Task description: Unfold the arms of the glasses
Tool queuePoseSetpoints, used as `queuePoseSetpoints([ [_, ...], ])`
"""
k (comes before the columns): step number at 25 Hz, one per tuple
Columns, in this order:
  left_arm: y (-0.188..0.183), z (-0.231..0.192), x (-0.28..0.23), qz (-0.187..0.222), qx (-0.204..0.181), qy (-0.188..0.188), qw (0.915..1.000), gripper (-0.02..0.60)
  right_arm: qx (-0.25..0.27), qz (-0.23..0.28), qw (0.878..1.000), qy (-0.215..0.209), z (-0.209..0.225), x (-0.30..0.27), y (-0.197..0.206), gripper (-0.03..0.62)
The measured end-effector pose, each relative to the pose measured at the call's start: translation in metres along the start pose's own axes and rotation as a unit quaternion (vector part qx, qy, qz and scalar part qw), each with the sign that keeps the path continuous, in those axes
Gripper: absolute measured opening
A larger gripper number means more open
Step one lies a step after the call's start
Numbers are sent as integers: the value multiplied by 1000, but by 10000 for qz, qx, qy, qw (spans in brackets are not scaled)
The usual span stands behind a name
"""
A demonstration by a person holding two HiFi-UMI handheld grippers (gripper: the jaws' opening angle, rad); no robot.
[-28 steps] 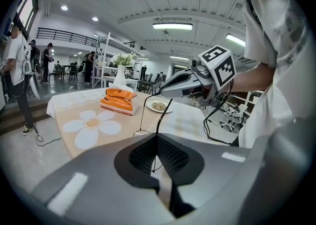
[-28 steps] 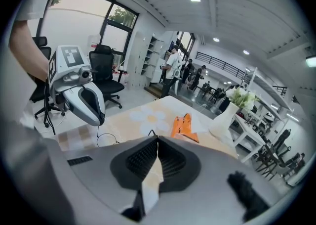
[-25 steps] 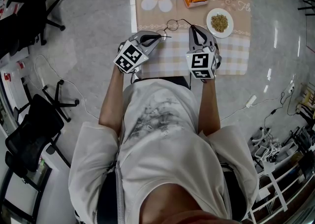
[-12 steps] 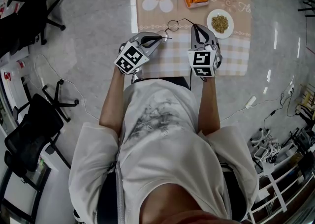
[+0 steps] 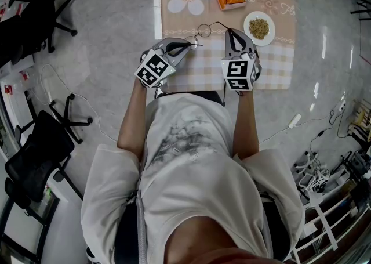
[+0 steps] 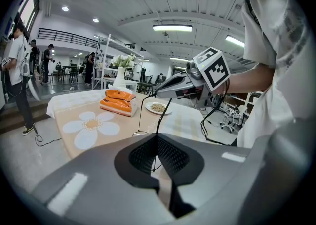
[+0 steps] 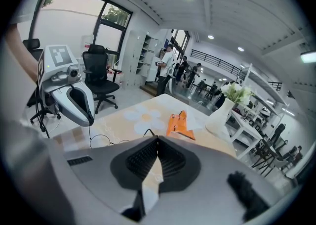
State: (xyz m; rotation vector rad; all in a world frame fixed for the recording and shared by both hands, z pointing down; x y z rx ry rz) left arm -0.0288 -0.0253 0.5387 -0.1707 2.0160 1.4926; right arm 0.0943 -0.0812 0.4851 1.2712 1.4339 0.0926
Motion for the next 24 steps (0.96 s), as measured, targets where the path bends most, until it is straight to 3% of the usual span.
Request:
queuePoseSetpoints([
  [24, 0, 3, -1, -21, -10, -56, 10000, 6, 95, -22, 9999, -31, -3, 3, 3, 18],
])
Point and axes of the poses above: the fingertips, and each gripper's own axes: x backward along the fingers, z to its right, y out of its underside, the point moved 2 cm from there along x, backward along the fingers, and after that the axes turned 4 degrees about -z, right-handed, at the moved point
